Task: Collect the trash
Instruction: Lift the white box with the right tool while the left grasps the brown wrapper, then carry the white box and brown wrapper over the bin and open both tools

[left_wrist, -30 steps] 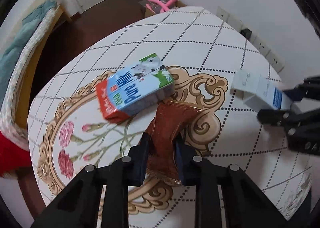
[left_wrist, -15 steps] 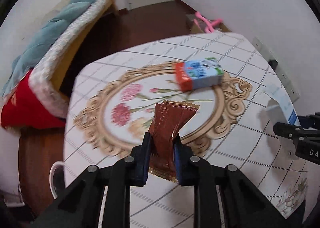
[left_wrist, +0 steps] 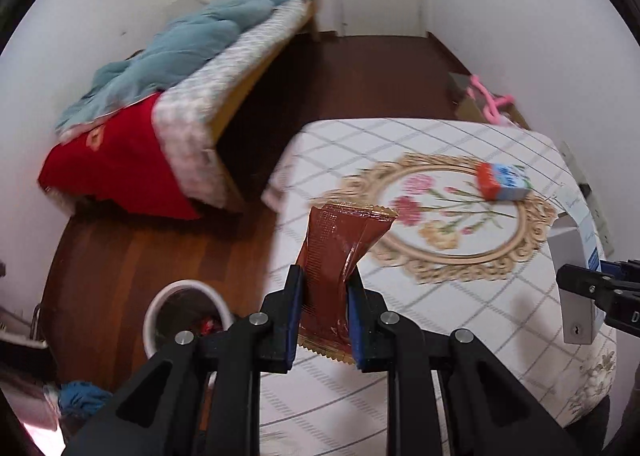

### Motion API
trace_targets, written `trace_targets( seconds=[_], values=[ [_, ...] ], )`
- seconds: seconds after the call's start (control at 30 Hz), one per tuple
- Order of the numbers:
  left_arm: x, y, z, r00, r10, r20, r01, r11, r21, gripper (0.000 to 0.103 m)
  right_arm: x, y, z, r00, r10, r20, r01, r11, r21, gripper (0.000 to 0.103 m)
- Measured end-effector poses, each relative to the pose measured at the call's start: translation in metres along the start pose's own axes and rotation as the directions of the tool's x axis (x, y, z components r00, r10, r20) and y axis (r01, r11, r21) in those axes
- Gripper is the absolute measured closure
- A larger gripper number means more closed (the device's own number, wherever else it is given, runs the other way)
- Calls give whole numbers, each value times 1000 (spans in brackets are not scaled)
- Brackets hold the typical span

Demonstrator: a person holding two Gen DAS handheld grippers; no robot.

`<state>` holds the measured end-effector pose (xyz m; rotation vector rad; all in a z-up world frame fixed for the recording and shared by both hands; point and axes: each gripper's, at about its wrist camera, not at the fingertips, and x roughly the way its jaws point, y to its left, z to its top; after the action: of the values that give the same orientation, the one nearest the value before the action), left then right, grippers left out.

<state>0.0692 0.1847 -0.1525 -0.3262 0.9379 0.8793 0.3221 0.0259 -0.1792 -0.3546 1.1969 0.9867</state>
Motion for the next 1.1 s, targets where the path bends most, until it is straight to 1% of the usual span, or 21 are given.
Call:
trace_targets(
  seconds=[0.07, 0.13, 0.3, 0.37, 0.53, 0.6, 0.73, 0.83, 0.97, 1.1],
  values=[
    [-5, 25, -6, 1000, 22, 4, -22, 999, -27, 86, -2, 25, 0, 999, 34, 3, -34, 999, -20, 60],
    [-9, 49, -12, 999, 48, 7, -47, 997, -53, 86, -3, 60, 1, 998, 70, 3, -70, 996, -55, 60],
    [-16, 120, -30, 994, 114, -3, -113, 984, -138, 86, 5, 140, 0, 988, 151, -19, -153, 980, -131, 60],
    [-16, 144, -36, 991, 135, -11, -135, 977, -164, 86, 14, 175, -2, 983, 178, -39, -182, 969, -165, 60],
    [-7, 200, -52, 984, 175, -44, -180, 956, -232, 86, 42, 250, -6, 971, 220, -97, -237, 944, -228, 61],
    [1, 223, -59, 981, 184, -62, -194, 946, -261, 86, 53, 274, -7, 966, 230, -117, -252, 937, -243, 61],
    [23, 256, -70, 978, 185, -100, -207, 930, -303, 86, 84, 324, -9, 959, 234, -162, -272, 922, -275, 61],
    [43, 275, -78, 976, 174, -132, -208, 922, -327, 86, 111, 353, -10, 953, 225, -202, -277, 917, -288, 61],
    [78, 298, -88, 971, 140, -191, -202, 911, -359, 86, 154, 382, -10, 946, 198, -257, -271, 918, -290, 61],
    [116, 314, -97, 964, 96, -249, -188, 906, -379, 86, 204, 400, -12, 930, 173, -323, -266, 926, -268, 62]
  ],
)
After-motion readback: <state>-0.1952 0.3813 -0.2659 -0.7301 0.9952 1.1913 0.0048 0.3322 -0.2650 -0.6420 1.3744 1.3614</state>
